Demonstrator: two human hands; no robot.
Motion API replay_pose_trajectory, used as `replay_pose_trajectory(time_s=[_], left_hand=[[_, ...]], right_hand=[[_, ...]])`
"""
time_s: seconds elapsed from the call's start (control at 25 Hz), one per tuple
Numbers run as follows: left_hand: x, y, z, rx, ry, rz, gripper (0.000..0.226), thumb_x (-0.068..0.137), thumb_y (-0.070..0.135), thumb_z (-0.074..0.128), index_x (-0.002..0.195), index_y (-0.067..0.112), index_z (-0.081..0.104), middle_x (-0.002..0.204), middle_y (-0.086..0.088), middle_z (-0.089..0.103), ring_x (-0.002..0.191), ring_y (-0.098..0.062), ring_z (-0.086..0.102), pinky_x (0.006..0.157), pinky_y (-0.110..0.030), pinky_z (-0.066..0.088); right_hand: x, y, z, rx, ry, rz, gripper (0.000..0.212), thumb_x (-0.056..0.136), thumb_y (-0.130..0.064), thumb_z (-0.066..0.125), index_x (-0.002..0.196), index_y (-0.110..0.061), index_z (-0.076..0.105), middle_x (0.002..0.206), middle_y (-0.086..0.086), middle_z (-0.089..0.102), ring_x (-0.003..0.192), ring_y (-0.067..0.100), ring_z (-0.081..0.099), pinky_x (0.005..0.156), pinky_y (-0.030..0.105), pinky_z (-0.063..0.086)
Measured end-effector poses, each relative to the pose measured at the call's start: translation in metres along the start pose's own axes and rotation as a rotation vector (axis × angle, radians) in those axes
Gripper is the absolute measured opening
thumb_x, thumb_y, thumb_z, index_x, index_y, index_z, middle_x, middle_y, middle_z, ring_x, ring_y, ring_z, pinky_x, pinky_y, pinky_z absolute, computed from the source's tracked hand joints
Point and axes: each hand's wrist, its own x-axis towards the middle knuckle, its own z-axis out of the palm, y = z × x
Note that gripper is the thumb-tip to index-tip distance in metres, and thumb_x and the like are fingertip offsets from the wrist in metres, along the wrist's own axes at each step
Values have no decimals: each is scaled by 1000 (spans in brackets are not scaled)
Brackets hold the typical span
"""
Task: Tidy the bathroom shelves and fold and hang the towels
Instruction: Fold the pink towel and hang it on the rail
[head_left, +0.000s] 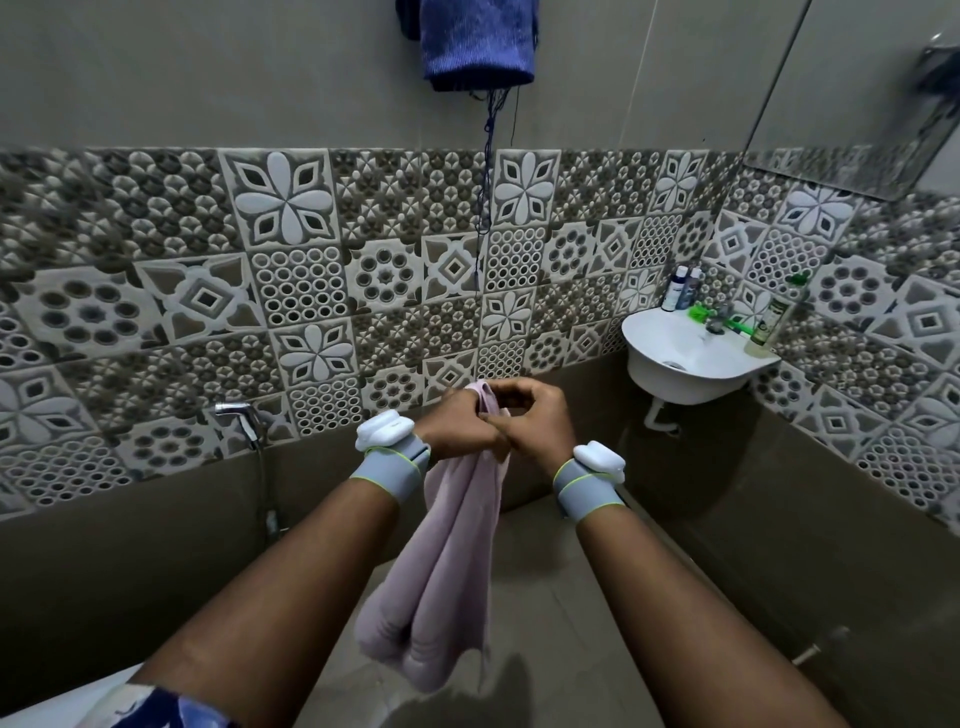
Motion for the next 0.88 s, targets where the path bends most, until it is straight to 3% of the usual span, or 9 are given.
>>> replay_pose_trajectory(time_s=[0.12, 0.2, 0.28, 0.4, 0.56, 0.68, 0.76, 0.84, 0.88], left_hand=[[-8, 17, 4, -219, -140, 54, 47, 68, -23, 50, 104, 5, 58, 81, -2, 64, 70, 0, 62, 63, -12, 50], [-8, 28, 7, -282, -115, -4, 27, 76, -19, 48, 79, 7, 55, 58, 7, 58, 53, 6, 52, 50, -6, 41], [-7, 28, 9, -272, -33, -92, 27, 78, -8, 53, 64, 14, 47, 46, 14, 47, 45, 6, 45, 41, -5, 32], [-2, 22, 11, -293, -21, -159, 11, 68, 12, 59, 65, 15, 48, 59, 3, 50, 64, -8, 45, 51, -15, 36], [-4, 17, 2, -98, -138, -419, 38, 41, 52, 61, 65, 24, 49, 64, 0, 42, 66, -14, 38, 60, -25, 28], [0, 29, -3, -196, -145, -470, 43, 53, 60, 55, 72, 23, 52, 70, -2, 47, 67, -17, 43, 69, -29, 33], [7, 34, 2, -376, -70, -454, 39, 68, 62, 49, 65, 23, 53, 62, -1, 48, 62, -18, 44, 71, -31, 34], [14, 32, 14, -441, 11, -449, 54, 68, 76, 48, 65, 23, 58, 65, 1, 54, 68, -19, 49, 78, -35, 36], [15, 30, 21, -400, 54, -442, 69, 59, 88, 46, 77, 24, 62, 80, 1, 61, 81, -20, 55, 86, -38, 38]], right_hand=[[-3, -2, -2, -106, 49, -151, 28, 64, -17, 69, 90, -7, 73, 84, 6, 71, 74, 5, 63, 70, 16, 48], [-5, 2, 2, -235, 70, -300, 35, 65, -28, 61, 88, -5, 70, 84, 9, 67, 76, 15, 63, 69, 23, 49], [-6, 1, 9, -338, 110, -350, 38, 63, -33, 56, 87, -5, 69, 82, 9, 66, 74, 24, 64, 66, 31, 52], [-5, 3, 19, -416, 118, -310, 40, 61, -36, 51, 82, -8, 70, 78, 9, 66, 70, 29, 65, 62, 36, 54], [-5, 3, 18, -365, 2, -240, 24, 63, -21, 61, 82, -10, 70, 82, 8, 65, 75, 22, 66, 67, 34, 53], [-2, -6, 12, -322, -5, -33, 11, 77, -1, 63, 81, -11, 62, 72, -5, 56, 70, -2, 56, 61, 19, 41], [1, -2, 12, -287, 37, -22, 15, 78, 0, 62, 88, -10, 67, 74, -8, 61, 66, -7, 55, 64, 20, 38], [-6, -1, 12, -365, 117, -90, 15, 76, -5, 63, 91, -6, 67, 83, 7, 69, 75, 15, 65, 64, 27, 43], [-6, 4, 12, -355, 136, -95, 17, 81, -10, 60, 95, -4, 67, 90, 15, 70, 83, 28, 67, 66, 31, 47]])
